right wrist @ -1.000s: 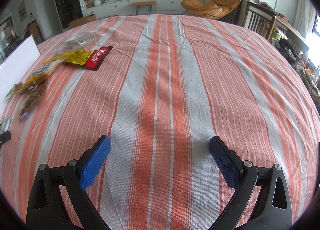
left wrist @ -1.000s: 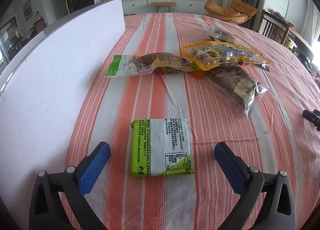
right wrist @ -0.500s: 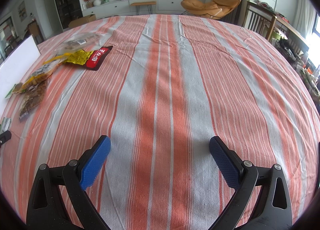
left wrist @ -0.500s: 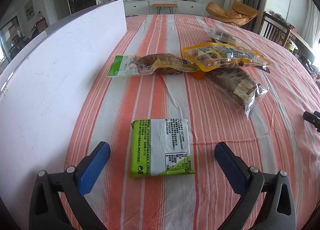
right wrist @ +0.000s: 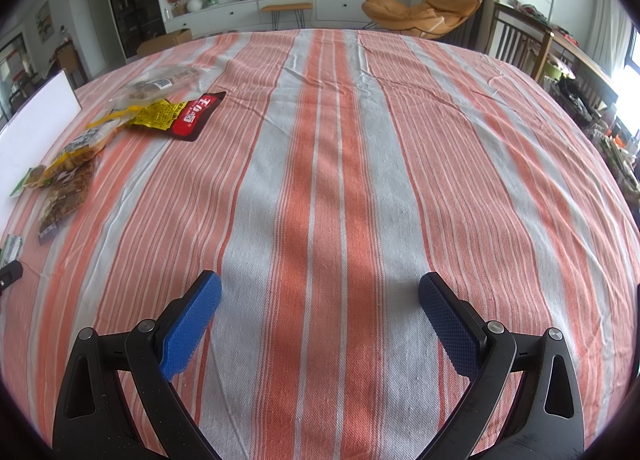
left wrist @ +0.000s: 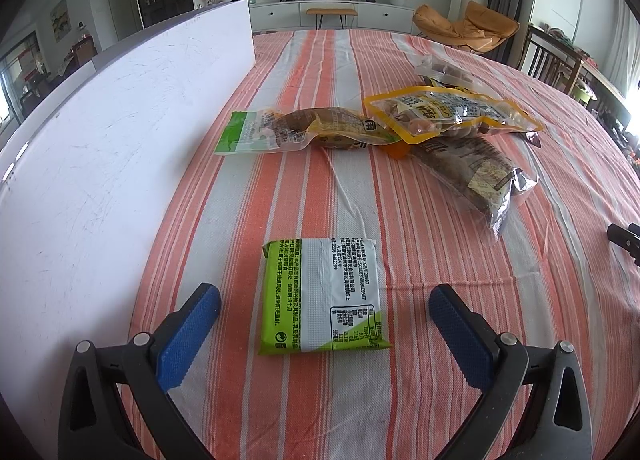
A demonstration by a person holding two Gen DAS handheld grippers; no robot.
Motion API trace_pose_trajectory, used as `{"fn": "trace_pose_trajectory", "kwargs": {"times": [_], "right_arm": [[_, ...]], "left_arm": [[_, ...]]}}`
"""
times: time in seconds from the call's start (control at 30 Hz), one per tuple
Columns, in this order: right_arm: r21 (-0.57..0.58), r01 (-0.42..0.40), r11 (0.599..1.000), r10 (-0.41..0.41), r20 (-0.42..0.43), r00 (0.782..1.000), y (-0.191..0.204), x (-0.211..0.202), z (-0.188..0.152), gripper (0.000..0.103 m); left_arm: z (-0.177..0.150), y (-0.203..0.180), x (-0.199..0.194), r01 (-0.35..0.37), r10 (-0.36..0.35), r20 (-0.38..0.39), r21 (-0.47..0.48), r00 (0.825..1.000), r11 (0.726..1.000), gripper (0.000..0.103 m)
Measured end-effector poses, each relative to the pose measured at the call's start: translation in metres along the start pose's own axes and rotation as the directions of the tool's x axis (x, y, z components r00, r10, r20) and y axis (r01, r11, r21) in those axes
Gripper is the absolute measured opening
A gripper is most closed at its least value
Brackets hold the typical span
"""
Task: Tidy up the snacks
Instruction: 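Grasp the orange-topped jerky bag with the right gripper while the left gripper grasps the green-and-white pack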
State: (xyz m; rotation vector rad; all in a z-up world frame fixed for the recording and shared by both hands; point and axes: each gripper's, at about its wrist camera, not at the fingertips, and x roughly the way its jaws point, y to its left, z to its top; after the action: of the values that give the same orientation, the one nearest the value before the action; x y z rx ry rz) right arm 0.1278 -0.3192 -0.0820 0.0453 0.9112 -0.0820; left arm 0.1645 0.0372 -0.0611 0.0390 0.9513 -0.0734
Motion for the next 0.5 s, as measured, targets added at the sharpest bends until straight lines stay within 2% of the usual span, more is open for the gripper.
{"fn": "trace_pose_trajectory", "kwargs": {"times": [0.4,0.47,0.5], "right_arm": [[-0.012,-0.017,1.0,0.017,-0.001,1.0,0.0,-0.004,-0.005,0.1],[0.027,-0.1,0.995,0.1,0.011,0.995,0.004,-0.015,-0.012,0.1],[0.042,-0.176,0.984,0.175,0.021,0.984,0.01,-0.02,-0.015,0.1]], "left_arm": [[0.0,0.0,0.0,0.001,-0.001,0.002,-0.001,1.0,1.0,0.103],[0.0,0.0,0.0,0.0,0.0,0.001,0.0,1.0,1.0,0.103],[0.0,0.0,0.0,0.001,-0.001,0.001,-0.001,1.0,1.0,0.103]]}}
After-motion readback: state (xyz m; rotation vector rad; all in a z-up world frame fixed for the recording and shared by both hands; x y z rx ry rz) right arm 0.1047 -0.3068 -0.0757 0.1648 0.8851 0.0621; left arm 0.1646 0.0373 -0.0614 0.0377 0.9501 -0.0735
